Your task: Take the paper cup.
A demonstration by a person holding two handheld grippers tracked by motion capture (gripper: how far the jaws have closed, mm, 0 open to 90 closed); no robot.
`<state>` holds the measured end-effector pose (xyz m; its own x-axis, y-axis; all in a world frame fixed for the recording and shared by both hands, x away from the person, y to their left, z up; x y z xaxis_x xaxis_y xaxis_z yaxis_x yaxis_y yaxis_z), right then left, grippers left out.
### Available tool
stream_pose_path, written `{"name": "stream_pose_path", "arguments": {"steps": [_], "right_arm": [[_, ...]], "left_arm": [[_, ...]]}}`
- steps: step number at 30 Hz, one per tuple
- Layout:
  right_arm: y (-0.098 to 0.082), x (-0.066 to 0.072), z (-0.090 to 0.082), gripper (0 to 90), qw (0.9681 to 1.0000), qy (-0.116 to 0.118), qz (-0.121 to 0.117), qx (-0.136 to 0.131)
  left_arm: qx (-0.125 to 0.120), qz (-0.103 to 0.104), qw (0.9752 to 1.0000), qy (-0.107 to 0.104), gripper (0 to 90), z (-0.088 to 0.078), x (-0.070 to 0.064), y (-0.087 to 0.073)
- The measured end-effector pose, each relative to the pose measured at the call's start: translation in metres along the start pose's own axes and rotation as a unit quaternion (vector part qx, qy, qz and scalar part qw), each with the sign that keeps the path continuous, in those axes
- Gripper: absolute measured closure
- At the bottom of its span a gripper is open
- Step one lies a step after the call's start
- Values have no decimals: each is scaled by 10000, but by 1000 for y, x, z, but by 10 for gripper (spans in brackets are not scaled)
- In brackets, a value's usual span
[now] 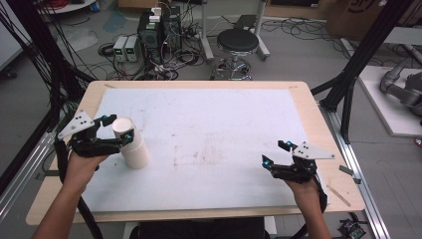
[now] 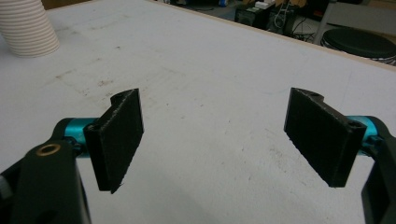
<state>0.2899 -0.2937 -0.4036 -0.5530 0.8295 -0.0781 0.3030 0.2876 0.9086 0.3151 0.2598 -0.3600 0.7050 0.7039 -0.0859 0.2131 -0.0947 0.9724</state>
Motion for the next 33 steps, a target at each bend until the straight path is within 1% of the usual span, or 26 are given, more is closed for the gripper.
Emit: {"name": "stream_pose_path", "arguments": {"steps": [3, 10, 13, 17, 20, 23, 26, 31, 33], "right_arm": [[0, 0, 0, 200, 10000, 1, -3, 1], [0, 0, 1, 200, 10000, 15, -10, 16], [0, 0, 1, 200, 10000, 9, -7, 17], [0, 1, 0, 200, 10000, -5, 13, 17], [0, 0, 0, 200, 10000, -6, 18, 14], [0, 0, 0, 200, 10000, -1, -3, 2], [1, 0, 0, 200, 10000, 2, -19, 6], [1, 1, 0, 200, 10000, 26, -38, -17], [1, 0, 1, 200, 10000, 28, -51, -25]], "left_arm": [[51, -55, 10000, -47, 182, 2, 2, -1], [32, -75, 9998, -207, 336, 1, 4, -1], [38, -38, 9997, -221, 336, 1, 4, 0], [-75, -42, 9997, -238, 336, -1, 3, 5], [-146, -32, 9996, -249, 336, -3, 3, 11], [-277, -76, 9992, -295, 336, -6, 2, 19], [-325, -30, 9990, -318, 338, -8, 2, 27], [-485, 39, 9980, -397, 340, -12, -1, 45], [-516, 132, 9977, -416, 341, -13, -3, 53]]}}
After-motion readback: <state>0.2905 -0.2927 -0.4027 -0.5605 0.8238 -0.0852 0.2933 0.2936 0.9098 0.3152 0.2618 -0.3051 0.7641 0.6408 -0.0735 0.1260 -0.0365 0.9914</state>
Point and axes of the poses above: each handheld gripper's, and its own axes: z roughly forward along the jaws, y roughly out of its top, x roughly to its left, the point moved 1 cm from there along z, roughly forward along the jaws, and after that the axes turned 6 degrees about -y, right-handed, at the moved point
